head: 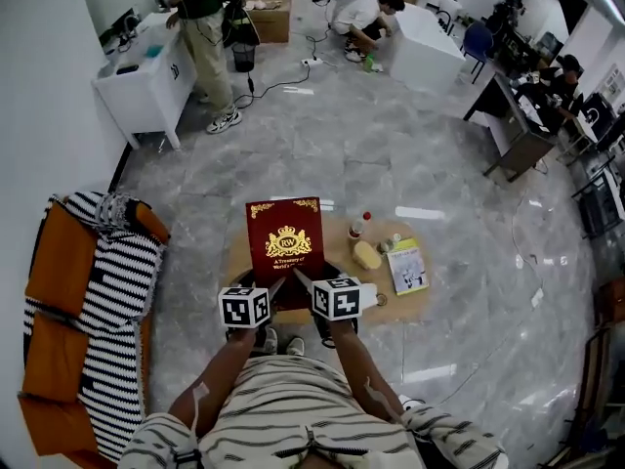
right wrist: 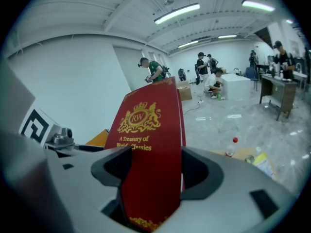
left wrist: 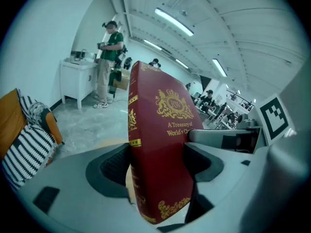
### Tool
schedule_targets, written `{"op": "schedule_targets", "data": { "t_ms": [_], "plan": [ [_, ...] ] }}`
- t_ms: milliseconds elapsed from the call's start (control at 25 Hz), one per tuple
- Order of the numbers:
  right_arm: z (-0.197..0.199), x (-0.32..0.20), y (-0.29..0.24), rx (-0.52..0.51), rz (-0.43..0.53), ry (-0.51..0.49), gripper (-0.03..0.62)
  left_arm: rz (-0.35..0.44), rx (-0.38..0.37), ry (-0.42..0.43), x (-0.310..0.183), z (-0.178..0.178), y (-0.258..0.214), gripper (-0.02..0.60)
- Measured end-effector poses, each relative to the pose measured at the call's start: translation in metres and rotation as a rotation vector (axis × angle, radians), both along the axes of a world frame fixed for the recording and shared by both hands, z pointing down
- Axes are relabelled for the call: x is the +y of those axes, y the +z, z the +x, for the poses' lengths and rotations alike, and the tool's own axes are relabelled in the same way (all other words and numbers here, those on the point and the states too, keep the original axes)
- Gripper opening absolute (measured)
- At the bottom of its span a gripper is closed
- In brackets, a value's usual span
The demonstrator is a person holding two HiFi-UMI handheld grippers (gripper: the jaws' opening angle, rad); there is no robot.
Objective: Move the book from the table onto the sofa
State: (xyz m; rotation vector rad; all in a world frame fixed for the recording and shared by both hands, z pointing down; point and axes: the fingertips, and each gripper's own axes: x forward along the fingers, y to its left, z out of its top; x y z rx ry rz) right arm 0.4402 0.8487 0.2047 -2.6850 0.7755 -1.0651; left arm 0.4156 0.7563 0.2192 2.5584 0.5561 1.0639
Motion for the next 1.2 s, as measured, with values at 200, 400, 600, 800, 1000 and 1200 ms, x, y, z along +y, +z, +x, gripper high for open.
{"op": "schedule_targets", "data": {
  "t_ms": [200,400,600,800,1000,1200],
  "plan": [
    [-0.007,-0.063,0.003,0.012,0.009,-0.171,0.324,-0.013,0.005,-0.168,-0.057,-0.022,0.004,0.354],
    [-0.031,-0.15,0.003,0.004,0.042,-0.374,0.324,0.01,0.009,-0.372,-0.135,-0.063,0.001,0.353],
    [-0.063,-0.238,-0.002,0.014,0.05,-0.558,0.324,0.014,0.012,-0.56,-0.211,-0.108,-0.003,0.353],
    [-0.109,-0.319,-0.01,0.021,0.047,-0.779,0.324,-0.002,0.023,-0.782,-0.275,-0.167,-0.01,0.353],
    [-0.156,-0.402,-0.016,0.042,0.048,-0.95,0.324,-0.009,0.047,-0.957,-0.344,-0.222,-0.014,0.351],
    [-0.201,-0.47,-0.016,0.051,0.044,-1.084,0.324,-0.016,0.061,-1.097,-0.399,-0.271,-0.014,0.348]
  ]
}}
